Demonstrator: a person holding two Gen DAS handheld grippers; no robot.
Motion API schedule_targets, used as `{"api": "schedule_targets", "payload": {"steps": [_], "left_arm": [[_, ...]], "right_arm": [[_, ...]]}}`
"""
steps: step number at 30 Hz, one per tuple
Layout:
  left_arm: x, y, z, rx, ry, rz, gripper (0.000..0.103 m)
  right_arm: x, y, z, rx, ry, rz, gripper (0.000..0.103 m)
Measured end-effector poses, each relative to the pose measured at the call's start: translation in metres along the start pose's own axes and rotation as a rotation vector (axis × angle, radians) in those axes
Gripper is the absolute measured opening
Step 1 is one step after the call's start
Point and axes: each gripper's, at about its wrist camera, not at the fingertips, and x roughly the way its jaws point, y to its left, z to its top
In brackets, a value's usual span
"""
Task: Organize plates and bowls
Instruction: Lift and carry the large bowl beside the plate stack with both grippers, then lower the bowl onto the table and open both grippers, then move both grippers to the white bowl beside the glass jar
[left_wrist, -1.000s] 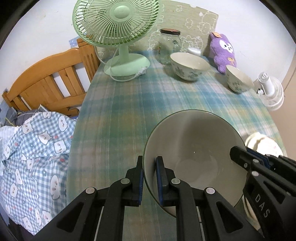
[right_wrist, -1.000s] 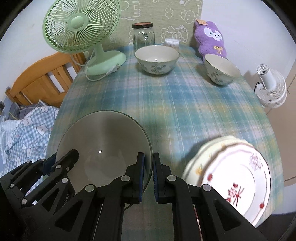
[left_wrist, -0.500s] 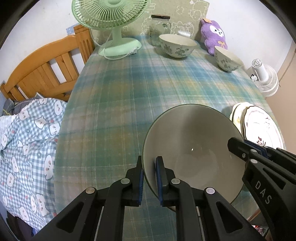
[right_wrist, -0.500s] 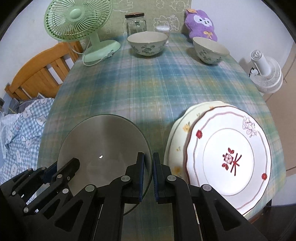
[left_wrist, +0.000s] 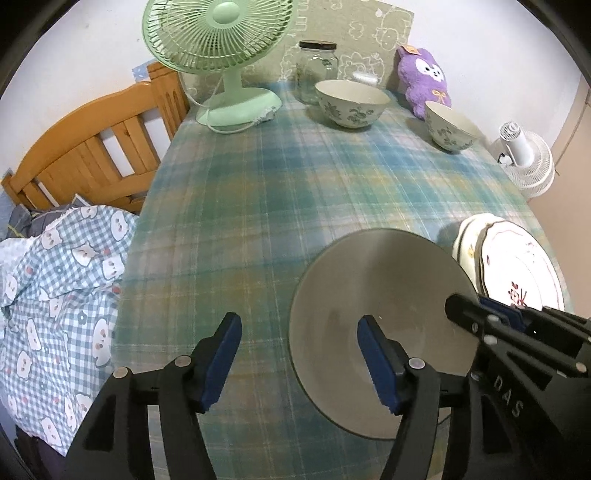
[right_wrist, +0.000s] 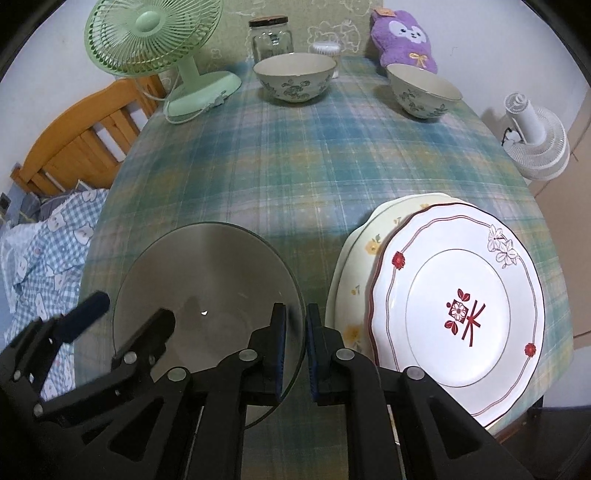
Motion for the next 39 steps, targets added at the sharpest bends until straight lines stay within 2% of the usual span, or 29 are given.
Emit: {"api": "schedule_targets", "payload": {"steps": [3, 5, 8, 16, 20, 25, 33, 39], "left_arm": [[-0.001, 0.006, 0.006, -0.022, 0.010, 0.012, 0.071], [-0.004, 0.010, 0.011, -0.041, 0.005, 0.018, 0.071], [-0.010, 0.013, 0.021, -0.052, -0.007, 0.029, 0.074], [-0.028, 0.001, 0.057, -0.047, -0.072, 0.058, 0.081], [-0.034, -0.008, 0.077, -0.054, -0.109, 0.076, 0.082], [-0.038, -0.022, 0.105, -0.077, -0.140, 0.093, 0.084], [-0.030, -0.047, 0.146, -0.113, -0.163, 0.094, 0.087], [-0.016, -0.062, 0.184, -0.107, -0.181, 0.138, 0.088]], "right_arm": [[-0.006, 0.000, 0.004, -0.013, -0.010, 0.002, 0.028], [-0.012, -0.002, 0.008, -0.014, -0.027, -0.003, 0.045], [-0.024, -0.007, 0.017, -0.007, -0.064, -0.003, 0.061], [-0.046, -0.022, 0.053, -0.014, -0.123, -0.002, 0.064], [-0.054, -0.034, 0.077, -0.026, -0.160, 0.000, 0.071], [-0.060, -0.050, 0.105, -0.031, -0.193, 0.017, 0.073], [-0.062, -0.077, 0.150, -0.055, -0.237, 0.004, 0.073], [-0.051, -0.094, 0.193, -0.048, -0.253, 0.037, 0.073]]}}
